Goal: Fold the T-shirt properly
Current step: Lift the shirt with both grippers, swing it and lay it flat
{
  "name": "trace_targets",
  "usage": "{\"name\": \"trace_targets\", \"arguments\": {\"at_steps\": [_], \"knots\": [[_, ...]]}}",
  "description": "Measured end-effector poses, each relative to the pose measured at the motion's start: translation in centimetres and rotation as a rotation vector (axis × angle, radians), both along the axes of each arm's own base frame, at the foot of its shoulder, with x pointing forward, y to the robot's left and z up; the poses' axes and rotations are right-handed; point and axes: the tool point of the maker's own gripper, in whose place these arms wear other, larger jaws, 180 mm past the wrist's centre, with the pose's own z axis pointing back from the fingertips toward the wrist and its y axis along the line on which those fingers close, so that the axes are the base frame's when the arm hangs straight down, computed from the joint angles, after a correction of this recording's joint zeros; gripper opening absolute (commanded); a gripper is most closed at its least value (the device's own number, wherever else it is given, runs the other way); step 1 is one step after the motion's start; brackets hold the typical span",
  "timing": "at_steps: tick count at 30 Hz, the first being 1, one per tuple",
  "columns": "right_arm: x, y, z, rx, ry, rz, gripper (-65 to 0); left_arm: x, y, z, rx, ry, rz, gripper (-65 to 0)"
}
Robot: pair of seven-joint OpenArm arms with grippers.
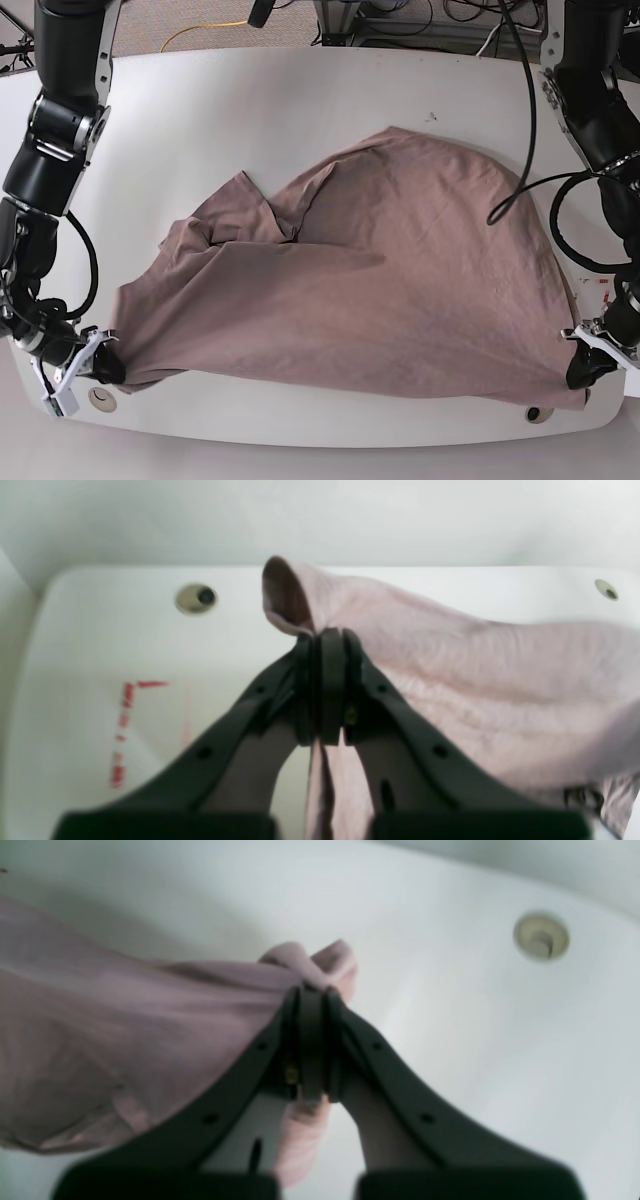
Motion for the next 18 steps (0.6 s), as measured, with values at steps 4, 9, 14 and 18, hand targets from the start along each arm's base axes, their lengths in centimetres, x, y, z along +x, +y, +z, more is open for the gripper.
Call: {"name": "trace_targets", "arguments": {"at_steps": [4,9,14,18], "knots": [[1.1,0.5,3.1,-0.038,-0.053,0.03,-65.0,0.6,0.5,4.9,0.038,-0.08,0.006,-64.6],[2.5,0.6,8.6,-0.098,-0.142,0.037,-65.0,0.9,0.2,11.8,0.056,-0.234,0.005,-64.6],[3.3,1.6,15.0,-0.201,-0.231,0.085,-65.0,0.4,0.4,17.3,0.077,-0.331,0.018,-64.6],[3.1,1.0,21.5,-0.26,-0.333,0.063,-65.0,-0.8,0.9,23.0,0.101,-0.448,0.037,-64.6]]}}
